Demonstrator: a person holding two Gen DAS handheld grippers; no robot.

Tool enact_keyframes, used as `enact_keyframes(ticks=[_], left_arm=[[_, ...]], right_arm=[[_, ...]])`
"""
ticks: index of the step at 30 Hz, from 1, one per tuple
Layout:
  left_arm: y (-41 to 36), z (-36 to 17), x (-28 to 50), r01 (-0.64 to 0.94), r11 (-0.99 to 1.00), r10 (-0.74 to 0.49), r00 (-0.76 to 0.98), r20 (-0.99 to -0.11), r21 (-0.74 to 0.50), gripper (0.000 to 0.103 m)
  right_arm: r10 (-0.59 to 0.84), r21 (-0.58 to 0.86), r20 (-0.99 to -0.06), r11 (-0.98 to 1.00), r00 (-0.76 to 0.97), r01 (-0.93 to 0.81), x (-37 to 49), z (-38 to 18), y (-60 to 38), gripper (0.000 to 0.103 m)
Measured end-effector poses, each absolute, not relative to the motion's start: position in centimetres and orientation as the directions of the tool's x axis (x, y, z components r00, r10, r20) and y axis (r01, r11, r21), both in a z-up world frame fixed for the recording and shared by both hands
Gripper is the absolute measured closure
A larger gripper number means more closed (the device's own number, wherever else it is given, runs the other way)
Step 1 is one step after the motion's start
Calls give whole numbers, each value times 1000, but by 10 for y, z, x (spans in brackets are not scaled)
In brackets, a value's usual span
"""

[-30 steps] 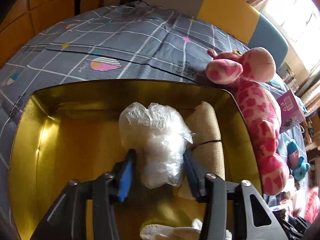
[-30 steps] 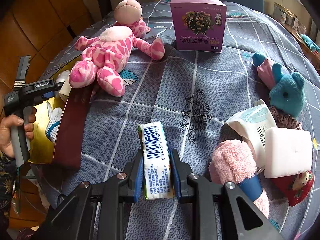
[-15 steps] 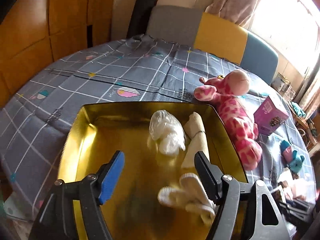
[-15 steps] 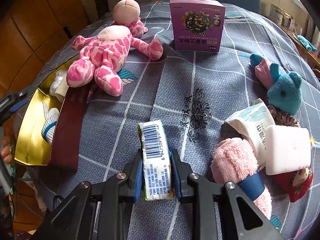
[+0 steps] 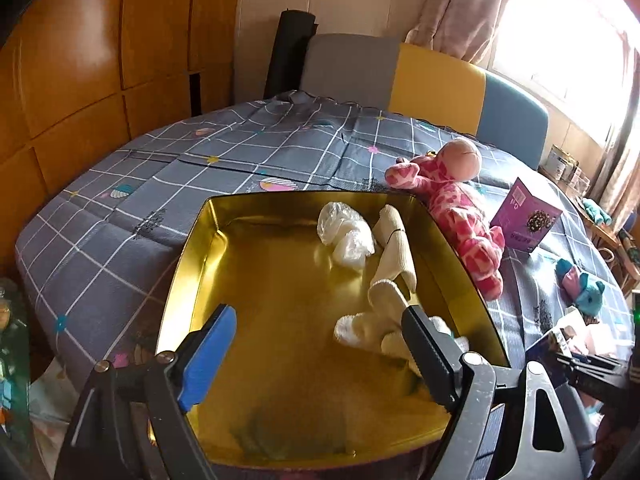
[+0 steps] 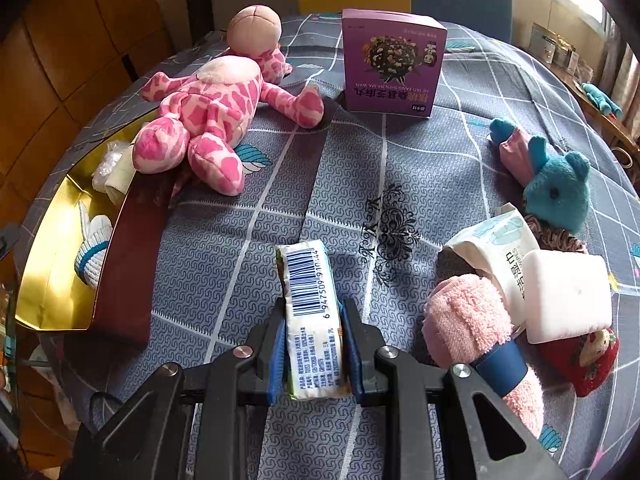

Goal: Organize soft objects
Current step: 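Lower the plastic bag into the gold tray and open the left tool, then carry the white tissue pack into the gold tray and open the right tool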

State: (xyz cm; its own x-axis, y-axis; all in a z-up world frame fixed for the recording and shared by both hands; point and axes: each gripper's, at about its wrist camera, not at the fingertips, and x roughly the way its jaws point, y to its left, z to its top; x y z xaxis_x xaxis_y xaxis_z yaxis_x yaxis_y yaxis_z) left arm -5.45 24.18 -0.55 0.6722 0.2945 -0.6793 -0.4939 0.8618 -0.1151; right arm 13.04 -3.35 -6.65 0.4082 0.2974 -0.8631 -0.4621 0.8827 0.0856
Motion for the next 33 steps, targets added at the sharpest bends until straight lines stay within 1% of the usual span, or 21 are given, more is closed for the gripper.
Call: enact_keyframes(ticks=[17, 22, 24, 26, 29, 33], left_arm=[[248, -7, -71, -517, 847, 303, 662, -686, -125, 18], [254, -7, -75, -534, 836, 315, 657, -685, -128, 18], [257, -6, -77, -541, 830, 321, 658, -681, -131, 18], [259, -4, -79, -549, 826, 330, 657, -677, -129, 18], [264, -2, -82, -561, 817, 343, 657, -672, -132, 18], [269, 2, -89, -578, 805, 363, 657, -661, -133, 18]], right_arm=[[260, 55, -859, 904, 441, -424, 125, -60, -29, 79], [335, 90, -825, 873, 454, -480, 111, -35, -16, 79], [403, 124, -801, 835, 443, -536, 102, -21, -3, 79], [477, 165, -781, 781, 404, -602, 93, -8, 13, 79], [551, 192, -764, 692, 336, -696, 76, 5, 46, 79], [605, 247, -767, 587, 214, -771, 63, 4, 91, 79]])
